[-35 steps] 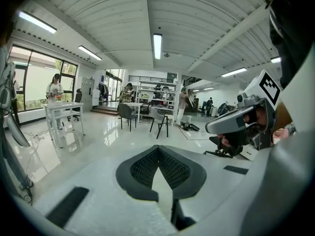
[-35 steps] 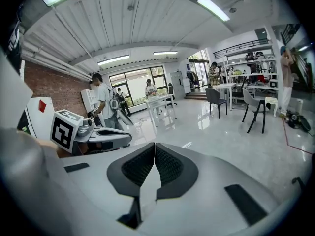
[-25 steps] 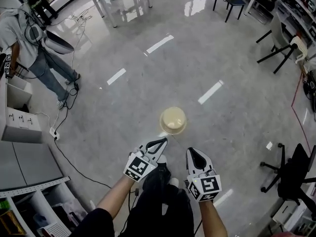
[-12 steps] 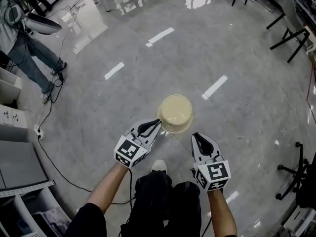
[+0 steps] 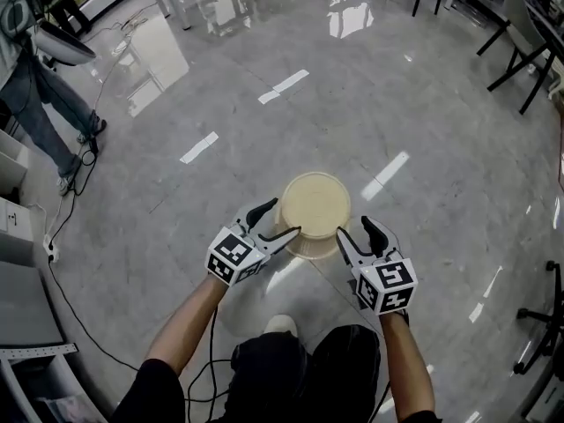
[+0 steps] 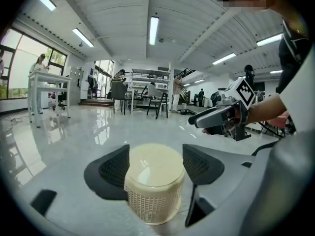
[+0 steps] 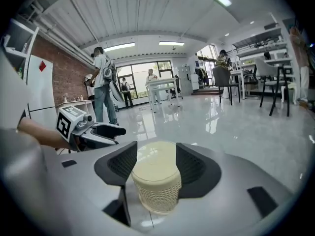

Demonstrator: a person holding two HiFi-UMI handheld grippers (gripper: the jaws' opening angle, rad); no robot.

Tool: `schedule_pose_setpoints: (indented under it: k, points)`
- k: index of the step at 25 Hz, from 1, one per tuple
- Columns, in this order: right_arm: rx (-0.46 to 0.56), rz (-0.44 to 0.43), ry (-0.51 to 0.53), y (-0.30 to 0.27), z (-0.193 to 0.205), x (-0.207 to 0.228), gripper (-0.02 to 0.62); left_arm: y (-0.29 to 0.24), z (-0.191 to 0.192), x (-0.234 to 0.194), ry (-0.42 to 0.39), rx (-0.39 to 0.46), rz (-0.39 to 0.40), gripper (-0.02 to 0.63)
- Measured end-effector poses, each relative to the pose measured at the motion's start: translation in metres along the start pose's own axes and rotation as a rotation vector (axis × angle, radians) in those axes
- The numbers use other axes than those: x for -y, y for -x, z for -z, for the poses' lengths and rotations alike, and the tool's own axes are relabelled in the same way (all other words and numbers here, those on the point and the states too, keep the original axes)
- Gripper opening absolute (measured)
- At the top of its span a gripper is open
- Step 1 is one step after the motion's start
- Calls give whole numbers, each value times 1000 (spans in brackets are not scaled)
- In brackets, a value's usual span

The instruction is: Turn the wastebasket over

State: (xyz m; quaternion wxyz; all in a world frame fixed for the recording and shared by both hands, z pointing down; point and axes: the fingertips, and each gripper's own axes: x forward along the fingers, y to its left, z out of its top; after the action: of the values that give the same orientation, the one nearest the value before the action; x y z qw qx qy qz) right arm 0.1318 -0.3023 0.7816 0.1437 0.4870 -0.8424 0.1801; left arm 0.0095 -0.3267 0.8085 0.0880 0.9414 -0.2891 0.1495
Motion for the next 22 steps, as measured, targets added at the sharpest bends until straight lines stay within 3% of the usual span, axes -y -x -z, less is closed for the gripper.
schedule_pose_setpoints:
  k: [5, 11, 15, 22]
  points:
    - [-89, -28, -43, -41, 45, 22, 268, -25, 41, -27, 135, -14, 30, 373]
    - [-170, -55, -204, -70, 73, 49, 279, -45, 72, -36, 298, -76, 114, 382]
    - [-218, -54, -213, -83, 80, 61, 279, -55, 85, -33, 295, -121, 144, 383]
    - [-226, -106, -268, -92, 89, 60, 275, -59, 85, -31, 273, -97, 137, 382]
